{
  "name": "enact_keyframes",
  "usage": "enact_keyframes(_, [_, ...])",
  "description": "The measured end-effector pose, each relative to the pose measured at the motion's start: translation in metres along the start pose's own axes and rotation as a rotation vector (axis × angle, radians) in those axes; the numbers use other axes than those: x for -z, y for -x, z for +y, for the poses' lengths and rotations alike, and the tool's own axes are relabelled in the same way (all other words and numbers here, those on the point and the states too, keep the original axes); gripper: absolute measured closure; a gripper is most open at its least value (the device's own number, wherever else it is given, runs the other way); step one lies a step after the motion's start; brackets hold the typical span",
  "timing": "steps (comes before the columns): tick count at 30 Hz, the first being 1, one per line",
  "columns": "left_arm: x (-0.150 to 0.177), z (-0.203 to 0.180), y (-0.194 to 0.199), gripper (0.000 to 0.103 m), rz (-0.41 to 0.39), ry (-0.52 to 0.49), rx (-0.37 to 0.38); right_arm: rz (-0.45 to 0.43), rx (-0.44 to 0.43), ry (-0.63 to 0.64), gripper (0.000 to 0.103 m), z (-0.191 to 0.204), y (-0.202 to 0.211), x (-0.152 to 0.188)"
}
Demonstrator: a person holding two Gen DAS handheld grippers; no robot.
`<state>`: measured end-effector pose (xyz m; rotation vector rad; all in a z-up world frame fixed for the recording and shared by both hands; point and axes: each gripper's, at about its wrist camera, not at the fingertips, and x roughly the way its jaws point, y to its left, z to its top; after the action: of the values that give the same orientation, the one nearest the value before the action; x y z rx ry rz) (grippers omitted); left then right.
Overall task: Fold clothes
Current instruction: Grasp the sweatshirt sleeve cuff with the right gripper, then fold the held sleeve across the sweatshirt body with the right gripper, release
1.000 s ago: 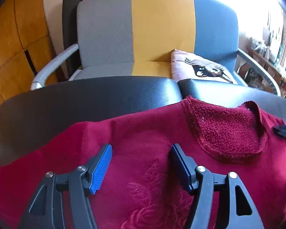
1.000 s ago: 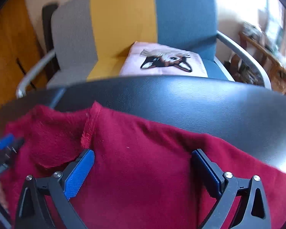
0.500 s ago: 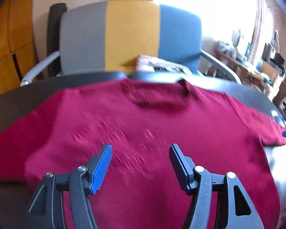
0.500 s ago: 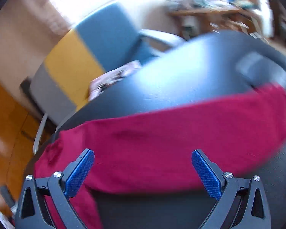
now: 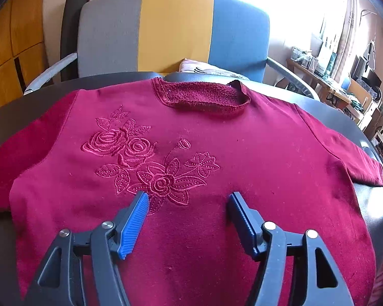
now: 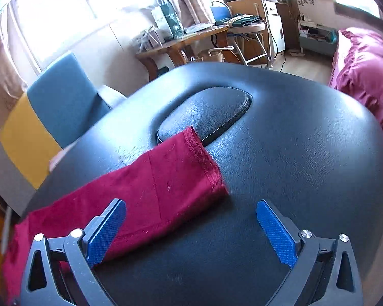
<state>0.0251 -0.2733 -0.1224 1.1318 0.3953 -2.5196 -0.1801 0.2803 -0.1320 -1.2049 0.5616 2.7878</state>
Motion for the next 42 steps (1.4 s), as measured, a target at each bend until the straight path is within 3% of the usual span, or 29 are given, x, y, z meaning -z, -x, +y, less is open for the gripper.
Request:
enact_keyframes(3, [0.000, -0.001, 0.000, 0.036, 0.000, -0.004, -0.004, 0.010, 0.006, 0.022, 0.000, 0.012, -0.011, -0.006])
enact_keyframes(5, [0.000, 0.000, 0.000, 0.035, 0.000, -0.005, -0.003, 0.026, 0.010, 0.053, 0.005, 0.020, -0.018, -0.009])
enact_keyframes(7, [0.000, 0.000, 0.001, 0.035, -0.001, -0.005, -0.003, 0.039, 0.063, 0.114, 0.028, 0.027, -0.023, -0.008])
enact_keyframes(8, [0.000, 0.000, 0.001, 0.035, -0.001, -0.005, -0.003, 0.040, 0.084, 0.134, 0.035, 0.028, -0.025, -0.007])
enact_keyframes(10, [0.000, 0.000, 0.000, 0.035, -0.001, -0.004, -0.002, 0.038, 0.101, 0.146, 0.060, 0.029, -0.026, -0.007])
enact_keyframes(12, [0.001, 0.001, 0.001, 0.035, -0.002, -0.001, 0.001, 0.036, 0.101, 0.143, 0.068, 0.028, -0.026, -0.007])
enact_keyframes(13, [0.001, 0.001, 0.001, 0.035, -0.001, 0.000, 0.003, 0.036, 0.093, 0.141, 0.080, 0.027, -0.025, -0.007])
enact_keyframes(15, [0.000, 0.002, 0.001, 0.035, -0.001, 0.004, 0.008, 0.043, 0.059, 0.130, 0.091, 0.030, -0.025, -0.010])
enact_keyframes(21, [0.000, 0.003, 0.000, 0.034, -0.003, 0.014, 0.024, 0.028, -0.099, 0.146, 0.092, 0.079, -0.016, -0.019])
enact_keyframes(28, [0.000, 0.005, -0.001, 0.031, -0.004, 0.025, 0.050, 0.069, -0.371, 0.342, 0.092, 0.220, 0.002, 0.009])
enact_keyframes(32, [0.001, 0.006, -0.001, 0.031, -0.008, 0.032, 0.060, 0.124, -0.502, 0.477, 0.092, 0.310, 0.014, 0.061])
enact_keyframes(36, [0.001, 0.007, -0.001, 0.031, -0.010, 0.039, 0.068, 0.173, -0.571, 0.634, 0.092, 0.375, 0.023, 0.119])
enact_keyframes(39, [0.001, 0.009, -0.001, 0.031, -0.013, 0.048, 0.080, 0.212, -0.578, 0.739, 0.092, 0.402, 0.023, 0.155])
enact_keyframes(41, [0.001, 0.010, -0.001, 0.031, -0.015, 0.054, 0.089, 0.229, -0.578, 0.777, 0.084, 0.403, 0.023, 0.168])
enact_keyframes(42, [0.001, 0.011, -0.001, 0.031, -0.016, 0.058, 0.094, 0.237, -0.584, 0.773, 0.074, 0.399, 0.023, 0.170])
